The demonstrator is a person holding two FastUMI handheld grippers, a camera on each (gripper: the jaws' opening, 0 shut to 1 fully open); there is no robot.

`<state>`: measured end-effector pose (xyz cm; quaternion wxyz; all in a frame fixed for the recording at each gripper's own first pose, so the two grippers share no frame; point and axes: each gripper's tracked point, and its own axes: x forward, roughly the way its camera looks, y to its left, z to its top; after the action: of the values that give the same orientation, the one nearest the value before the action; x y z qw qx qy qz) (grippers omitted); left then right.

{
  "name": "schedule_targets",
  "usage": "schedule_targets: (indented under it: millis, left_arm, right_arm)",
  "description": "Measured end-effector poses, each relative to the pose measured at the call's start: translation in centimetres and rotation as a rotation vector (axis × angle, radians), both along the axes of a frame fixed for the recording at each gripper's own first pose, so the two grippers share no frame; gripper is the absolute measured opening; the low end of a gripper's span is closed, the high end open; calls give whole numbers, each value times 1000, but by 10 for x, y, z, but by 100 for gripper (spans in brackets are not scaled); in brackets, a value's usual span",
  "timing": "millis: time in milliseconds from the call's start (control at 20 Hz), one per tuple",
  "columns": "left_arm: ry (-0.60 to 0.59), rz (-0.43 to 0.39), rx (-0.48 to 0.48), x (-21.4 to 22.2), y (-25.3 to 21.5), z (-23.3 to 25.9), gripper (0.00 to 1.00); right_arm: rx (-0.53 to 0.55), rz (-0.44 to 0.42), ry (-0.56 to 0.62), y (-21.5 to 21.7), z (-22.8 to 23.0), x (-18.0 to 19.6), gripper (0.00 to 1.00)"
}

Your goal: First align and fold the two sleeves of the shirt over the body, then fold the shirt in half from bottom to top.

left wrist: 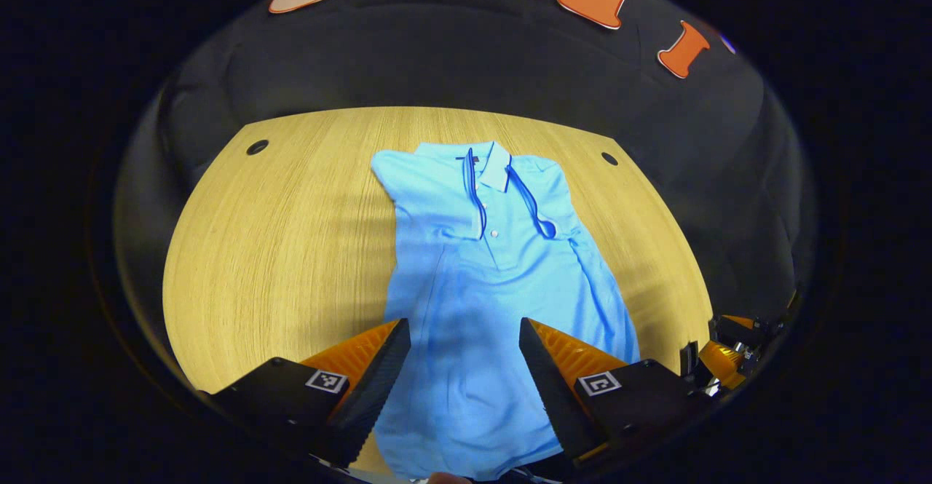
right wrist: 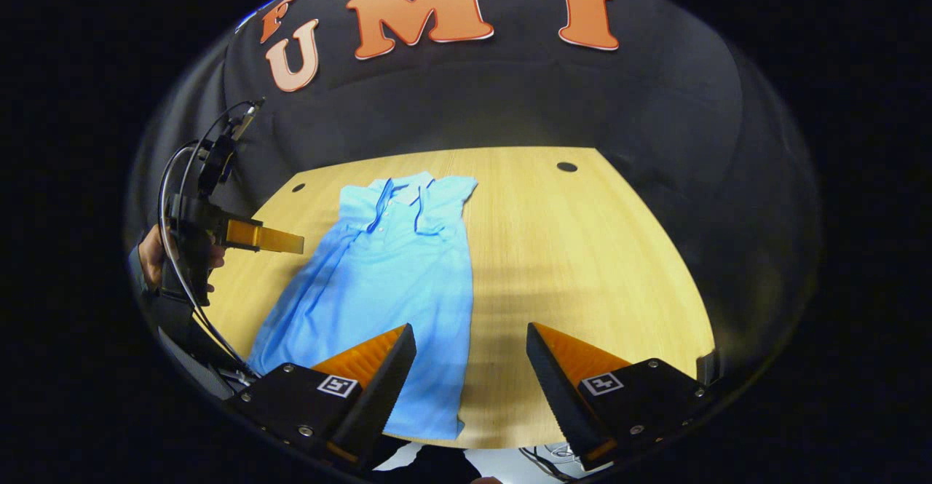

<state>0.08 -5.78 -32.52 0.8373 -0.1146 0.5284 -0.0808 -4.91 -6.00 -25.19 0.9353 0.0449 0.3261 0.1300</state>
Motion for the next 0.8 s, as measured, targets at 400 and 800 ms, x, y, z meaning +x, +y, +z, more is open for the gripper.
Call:
schedule_targets:
  millis: [400, 800]
  left_arm:
    - [16, -24, 112, -103, 20, -10, 99]
    - [48, -65, 140, -178, 36, -48, 99]
  right_arm:
    - [-19, 125, 60, 19, -37, -39, 96]
    - [-28, 154, 154, 43, -87, -68, 96]
